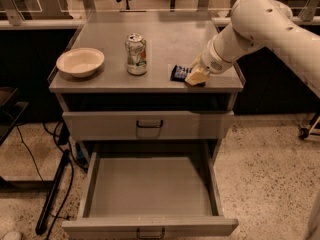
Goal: Pick rxbar blueberry from middle drawer and place on counter
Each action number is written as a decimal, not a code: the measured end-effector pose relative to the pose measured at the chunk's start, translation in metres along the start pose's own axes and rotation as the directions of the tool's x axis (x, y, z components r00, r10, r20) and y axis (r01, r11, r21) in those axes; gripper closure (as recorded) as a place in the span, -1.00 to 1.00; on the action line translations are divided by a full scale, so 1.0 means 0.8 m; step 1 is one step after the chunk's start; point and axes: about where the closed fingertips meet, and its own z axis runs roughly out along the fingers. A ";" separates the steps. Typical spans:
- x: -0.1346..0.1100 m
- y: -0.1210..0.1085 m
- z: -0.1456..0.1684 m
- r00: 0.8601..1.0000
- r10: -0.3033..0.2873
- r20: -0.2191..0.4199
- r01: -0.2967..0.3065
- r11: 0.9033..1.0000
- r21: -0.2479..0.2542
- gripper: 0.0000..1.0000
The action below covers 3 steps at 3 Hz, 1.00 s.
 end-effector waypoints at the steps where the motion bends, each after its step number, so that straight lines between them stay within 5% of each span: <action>1: 0.000 0.000 0.000 1.000 0.000 0.000 0.000 1.000 0.000 0.21; 3: 0.000 0.000 0.000 1.000 0.000 0.000 0.000 1.000 0.000 -0.87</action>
Offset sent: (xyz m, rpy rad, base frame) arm 0.0000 0.0000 0.0000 0.0000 0.0001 0.0000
